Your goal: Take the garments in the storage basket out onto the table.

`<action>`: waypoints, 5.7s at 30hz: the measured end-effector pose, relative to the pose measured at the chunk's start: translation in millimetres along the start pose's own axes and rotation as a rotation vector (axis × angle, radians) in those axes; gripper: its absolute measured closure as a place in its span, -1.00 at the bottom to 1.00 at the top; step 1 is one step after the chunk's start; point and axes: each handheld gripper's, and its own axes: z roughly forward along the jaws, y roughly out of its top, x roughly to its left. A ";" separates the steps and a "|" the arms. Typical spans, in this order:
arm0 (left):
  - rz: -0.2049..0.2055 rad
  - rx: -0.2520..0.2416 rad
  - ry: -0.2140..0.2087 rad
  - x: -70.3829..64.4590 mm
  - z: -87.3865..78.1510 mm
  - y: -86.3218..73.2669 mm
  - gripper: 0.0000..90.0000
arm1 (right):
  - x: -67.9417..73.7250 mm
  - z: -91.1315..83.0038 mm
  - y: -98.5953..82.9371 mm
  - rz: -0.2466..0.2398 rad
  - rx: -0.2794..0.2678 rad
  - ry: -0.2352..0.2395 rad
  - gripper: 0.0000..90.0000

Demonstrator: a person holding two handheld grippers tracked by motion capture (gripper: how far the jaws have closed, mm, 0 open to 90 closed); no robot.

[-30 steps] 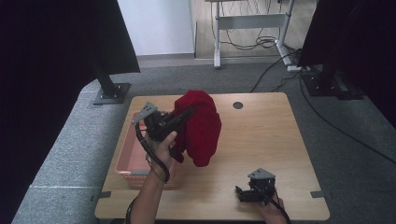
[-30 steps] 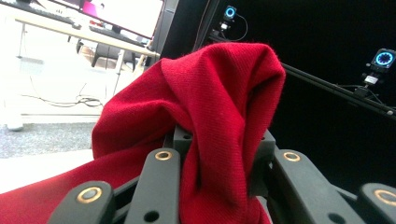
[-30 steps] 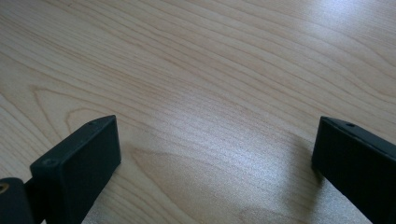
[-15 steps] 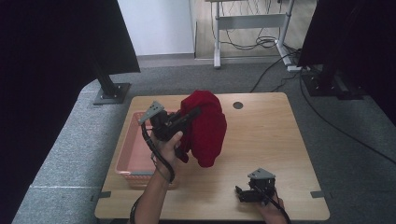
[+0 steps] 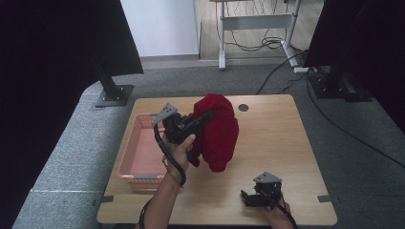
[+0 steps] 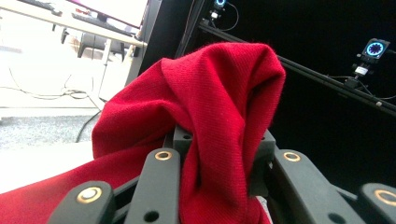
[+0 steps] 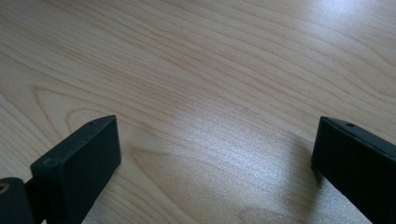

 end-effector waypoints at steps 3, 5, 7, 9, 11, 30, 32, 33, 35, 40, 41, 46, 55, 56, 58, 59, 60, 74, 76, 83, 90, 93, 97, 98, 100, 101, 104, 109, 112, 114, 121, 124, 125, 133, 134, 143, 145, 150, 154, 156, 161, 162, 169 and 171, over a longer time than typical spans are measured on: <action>-0.003 0.005 0.002 0.3 2.7 -1.4 0.59 | 0.0 0.0 0.0 0.000 0.000 0.000 -0.98; -0.004 0.007 0.003 0.1 4.1 -2.0 0.59 | 0.0 0.0 0.0 0.000 0.000 0.000 -0.98; -0.005 0.009 0.003 -0.3 5.5 -2.5 0.59 | 0.0 0.0 0.0 0.000 0.000 0.000 -0.98; -0.005 0.012 0.002 -1.1 7.0 -2.8 0.59 | 0.0 0.0 0.0 0.000 0.000 0.000 -0.98; -0.007 0.014 0.000 -1.9 9.2 -3.3 0.59 | 0.0 0.0 0.0 0.000 0.000 0.000 -0.98; -0.021 0.071 0.002 -3.7 36.1 -18.7 0.59 | 0.0 0.0 0.0 0.000 0.000 0.000 -0.98; -0.023 0.077 0.001 -3.7 39.2 -21.0 0.59 | 0.0 0.0 0.0 0.000 0.000 0.000 -0.98; -0.026 0.080 0.002 -3.7 40.8 -22.1 0.59 | 0.0 0.0 0.0 0.000 0.000 0.000 -0.98; -0.030 0.086 0.004 -3.4 43.7 -24.4 0.59 | 0.0 0.0 0.0 0.000 0.000 0.000 -0.98; -0.038 0.100 0.011 -1.8 49.1 -29.7 0.58 | 0.0 0.0 0.0 0.000 0.000 0.000 -0.98; -0.040 0.102 0.014 -1.2 50.0 -30.9 0.58 | 0.0 0.0 0.0 0.000 0.000 0.000 -0.98; -0.053 0.119 0.023 2.9 54.9 -38.2 0.58 | 0.0 0.0 0.0 0.000 0.000 0.000 -0.98; -0.075 0.150 0.046 10.7 62.8 -54.0 0.58 | 0.0 0.1 0.0 0.000 -0.001 0.000 -0.98; -0.077 0.154 0.048 11.4 64.0 -56.1 0.58 | 0.0 0.0 0.0 0.000 -0.001 0.000 -0.98; -0.083 0.162 0.052 13.1 66.0 -60.3 0.58 | 0.0 0.0 0.0 0.000 0.000 0.000 -0.98; -0.086 0.166 0.055 14.1 66.9 -62.4 0.58 | -0.1 0.0 0.0 0.000 0.000 0.000 -0.98; -0.088 0.170 0.057 15.0 68.1 -64.7 0.58 | -0.1 0.0 0.0 0.000 0.000 0.000 -0.98; -0.101 0.212 0.082 23.6 74.6 -83.7 0.58 | -0.1 0.0 0.0 -0.001 -0.001 -0.001 -0.98; -0.104 0.218 0.083 24.5 74.5 -86.5 0.58 | -0.1 0.0 -0.1 -0.001 0.000 -0.001 -0.98; -0.116 0.242 0.087 28.0 75.8 -99.2 0.57 | -0.1 0.0 0.0 -0.001 0.000 0.000 -0.98; -0.105 0.258 0.088 26.0 78.8 -104.8 0.57 | -0.1 0.0 -0.1 -0.001 0.000 0.000 -0.98; -0.110 0.266 0.091 27.7 79.1 -109.8 0.57 | -0.1 0.0 0.0 -0.001 0.000 0.000 -0.98; -0.107 0.284 0.083 28.7 78.9 -118.6 0.56 | -0.1 0.0 -0.1 -0.002 0.000 0.000 -0.98; -0.109 0.286 0.083 28.6 78.6 -120.6 0.56 | -0.1 0.0 -0.1 -0.002 0.000 0.000 -0.98; -0.105 0.290 0.082 28.4 77.5 -124.4 0.55 | -0.1 0.0 -0.1 -0.002 0.000 0.000 -0.98; -0.105 0.290 0.082 28.1 76.6 -126.6 0.55 | -0.2 0.0 -0.1 -0.003 0.000 -0.001 -0.98; -0.100 0.302 0.074 26.7 74.8 -133.6 0.54 | -0.1 0.0 -0.1 -0.001 0.001 0.000 -0.98; -0.100 0.310 0.065 27.7 72.5 -139.3 0.52 | 0.1 -0.1 -0.1 0.000 0.001 0.000 -0.98; -0.103 0.320 0.053 28.8 72.2 -140.0 0.45 | 0.0 -0.1 -0.1 0.000 0.002 0.001 -0.98; -0.101 0.340 0.047 29.3 73.1 -140.5 0.32 | 0.0 -0.1 -0.1 0.000 0.002 0.001 -0.98; -0.071 0.398 0.042 28.8 76.9 -140.0 -0.29 | -0.1 0.0 -0.1 -0.002 0.001 0.000 -0.98; -0.035 0.409 0.049 27.0 75.4 -139.7 -0.39 | -0.3 0.0 0.0 -0.003 0.001 0.001 -0.98; -0.029 0.415 0.050 26.1 74.8 -139.7 -0.41 | -0.3 0.1 0.0 -0.003 0.001 0.001 -0.98; -0.009 0.390 0.040 21.3 63.0 -130.1 -0.51 | -0.4 0.1 0.0 -0.003 0.001 0.001 -0.98; -0.021 0.380 0.032 20.5 60.9 -128.7 -0.51 | -0.4 0.1 0.0 -0.003 0.001 0.001 -0.98; -0.041 0.382 0.041 20.9 59.8 -133.4 -0.51 | -0.4 -0.1 -0.2 -0.002 0.001 0.000 -0.98; -0.021 0.394 0.038 20.0 58.1 -134.5 -0.51 | -0.4 -0.3 -0.3 -0.002 0.001 0.000 -0.98; -0.013 0.390 0.040 22.0 41.9 -136.8 -0.52 | -0.5 -0.4 -0.4 -0.003 0.001 0.002 -0.98; -0.009 0.345 0.044 19.1 23.6 -133.3 -0.51 | -0.4 -0.4 -0.4 -0.003 0.001 0.002 -0.98; 0.024 0.344 0.034 15.9 17.8 -128.7 -0.54 | -0.5 -0.3 -0.4 -0.004 0.001 0.002 -0.98; 0.044 0.306 0.015 8.6 3.2 -117.0 -0.52 | -0.4 -0.5 -0.6 -0.003 0.001 0.001 -0.98; 0.046 0.303 0.009 8.3 0.9 -113.8 -0.52 | -0.4 -0.5 -0.6 -0.003 0.001 0.001 -0.98; 0.058 0.299 0.021 9.1 -15.5 -103.5 -0.53 | -0.4 -0.7 -0.7 -0.004 0.001 0.001 -0.98; 0.063 0.301 0.034 10.6 -22.0 -102.6 -0.53 | -0.4 -0.7 -0.8 -0.003 0.001 0.001 -0.98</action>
